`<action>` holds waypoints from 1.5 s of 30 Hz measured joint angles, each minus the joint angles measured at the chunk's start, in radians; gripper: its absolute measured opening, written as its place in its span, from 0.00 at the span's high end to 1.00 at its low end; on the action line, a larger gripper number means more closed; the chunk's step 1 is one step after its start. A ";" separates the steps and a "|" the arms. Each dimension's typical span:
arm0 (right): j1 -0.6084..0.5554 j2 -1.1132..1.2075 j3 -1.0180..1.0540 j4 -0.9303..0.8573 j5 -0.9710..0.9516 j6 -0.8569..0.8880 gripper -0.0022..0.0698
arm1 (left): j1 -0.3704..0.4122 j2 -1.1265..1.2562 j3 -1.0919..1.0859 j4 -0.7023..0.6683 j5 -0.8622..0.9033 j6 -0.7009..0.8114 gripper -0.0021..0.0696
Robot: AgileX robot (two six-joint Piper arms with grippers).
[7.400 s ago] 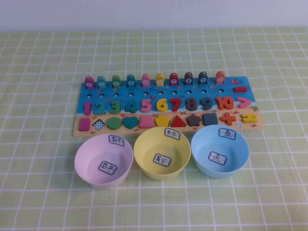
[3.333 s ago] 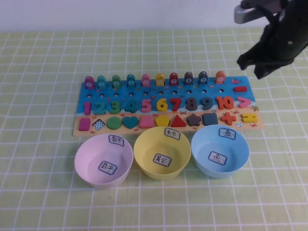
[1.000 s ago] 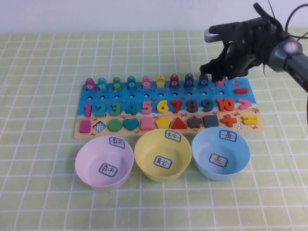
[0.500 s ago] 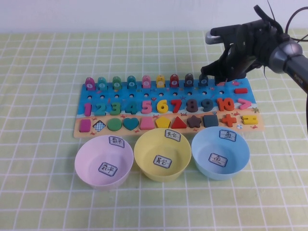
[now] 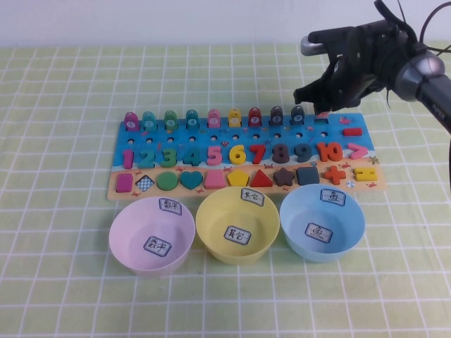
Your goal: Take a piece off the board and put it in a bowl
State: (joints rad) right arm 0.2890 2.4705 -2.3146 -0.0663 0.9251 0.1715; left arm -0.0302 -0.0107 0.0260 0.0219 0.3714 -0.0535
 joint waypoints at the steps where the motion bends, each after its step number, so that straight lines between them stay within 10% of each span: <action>1: 0.000 0.000 -0.007 0.000 0.005 -0.002 0.68 | 0.000 0.000 0.000 0.000 0.000 0.000 0.98; 26: 0.100 -0.203 0.044 -0.023 0.310 -0.159 0.68 | 0.000 0.000 0.000 0.000 0.000 0.000 0.98; 38: 0.208 -0.537 0.565 0.013 0.301 -0.172 0.68 | 0.000 0.000 0.000 0.000 0.000 0.000 0.98; 45: 0.208 -0.725 0.987 0.096 -0.032 -0.172 0.68 | 0.000 0.000 0.000 0.000 0.000 0.000 0.98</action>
State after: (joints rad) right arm 0.4974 1.7450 -1.3275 0.0295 0.8933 0.0000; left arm -0.0302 -0.0107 0.0260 0.0219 0.3714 -0.0535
